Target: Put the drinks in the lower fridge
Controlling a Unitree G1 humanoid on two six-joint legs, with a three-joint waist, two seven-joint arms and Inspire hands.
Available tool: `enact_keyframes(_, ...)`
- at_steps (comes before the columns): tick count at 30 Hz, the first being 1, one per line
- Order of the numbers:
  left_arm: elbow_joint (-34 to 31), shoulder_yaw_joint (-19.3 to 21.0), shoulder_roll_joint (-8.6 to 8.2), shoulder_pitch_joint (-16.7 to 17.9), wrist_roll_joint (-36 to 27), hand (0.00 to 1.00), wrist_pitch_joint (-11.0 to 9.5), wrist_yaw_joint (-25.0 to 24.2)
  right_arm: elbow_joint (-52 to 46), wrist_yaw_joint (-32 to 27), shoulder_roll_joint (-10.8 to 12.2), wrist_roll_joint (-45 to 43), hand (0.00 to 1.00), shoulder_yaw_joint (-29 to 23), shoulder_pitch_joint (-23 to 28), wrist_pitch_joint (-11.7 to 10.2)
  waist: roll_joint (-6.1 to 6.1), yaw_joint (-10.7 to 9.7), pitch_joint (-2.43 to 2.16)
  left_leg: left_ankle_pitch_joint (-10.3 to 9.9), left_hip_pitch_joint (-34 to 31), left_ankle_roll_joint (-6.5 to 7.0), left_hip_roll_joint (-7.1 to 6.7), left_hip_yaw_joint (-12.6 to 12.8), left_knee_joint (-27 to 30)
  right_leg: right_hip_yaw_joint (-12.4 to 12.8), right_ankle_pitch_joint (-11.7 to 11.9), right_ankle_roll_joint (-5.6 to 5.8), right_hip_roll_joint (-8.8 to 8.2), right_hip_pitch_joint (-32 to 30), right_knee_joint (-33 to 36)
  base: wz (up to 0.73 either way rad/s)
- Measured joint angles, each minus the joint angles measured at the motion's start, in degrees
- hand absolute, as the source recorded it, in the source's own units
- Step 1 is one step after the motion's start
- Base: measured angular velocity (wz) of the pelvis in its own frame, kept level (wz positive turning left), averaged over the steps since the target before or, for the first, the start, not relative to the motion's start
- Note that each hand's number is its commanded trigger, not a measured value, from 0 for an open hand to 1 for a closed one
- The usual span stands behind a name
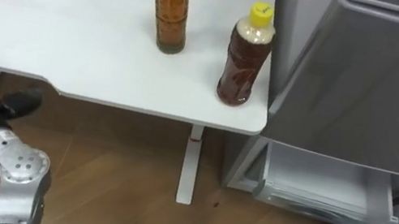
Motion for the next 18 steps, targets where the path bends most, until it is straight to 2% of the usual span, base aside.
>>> enact_keyframes(1,-3.85,-0.48,0.42,-0.02,0.83,0.00,-0.34,0.09,0.01,0.00,-0.03,0.31,0.00,-0.02,0.08,-0.21,-0.05,-0.01,0.19,0.00,-0.02,0.00,-0.02,-0.06,0.00,-0.15,0.00,0.00,0.00,0.07,-0.02,0.05)
enact_keyframes(4,-11.71,-1.41,1.52,-0.96,1.49,0.00,-1.00,-0.54,0.11,0.01,-0.08,0.33,0.00,0.00,0.09,-0.91,-0.02,-0.03,0.34,0.00,-0.01,0.00,-0.04,-0.04,-0.02,-0.22,0.00,0.00,0.00,0.09,-0.14,0.01)
enact_keyframes(7,-16.61,-2.51,2.12,-1.82,1.49,0.00,-1.31,-2.52,1.61,0.19,-0.15,0.30,0.00,0.42,-0.55,-1.28,-0.06,-0.20,0.45,0.00,0.01,0.00,-0.08,-0.15,0.01,-0.24,0.00,0.00,-0.01,0.31,-0.50,0.00)
enact_keyframes(14,-22.51,-5.76,2.28,-2.11,1.50,0.00,-1.39,-7.50,2.52,0.72,-0.08,0.03,0.00,1.56,-1.15,-2.19,-0.13,-0.88,0.64,0.00,-0.19,0.00,-0.11,-0.12,0.14,0.02,0.00,0.00,0.01,0.16,-0.71,-0.01)
enact_keyframes(18,-26.23,-8.75,3.51,-2.29,1.39,0.00,-1.41,-10.93,2.88,1.93,-0.07,-0.19,0.00,2.34,-1.29,-2.69,-0.15,-1.50,0.61,0.00,-0.18,0.00,-0.13,-0.05,0.12,0.43,0.00,0.00,0.02,0.12,-0.73,0.00)
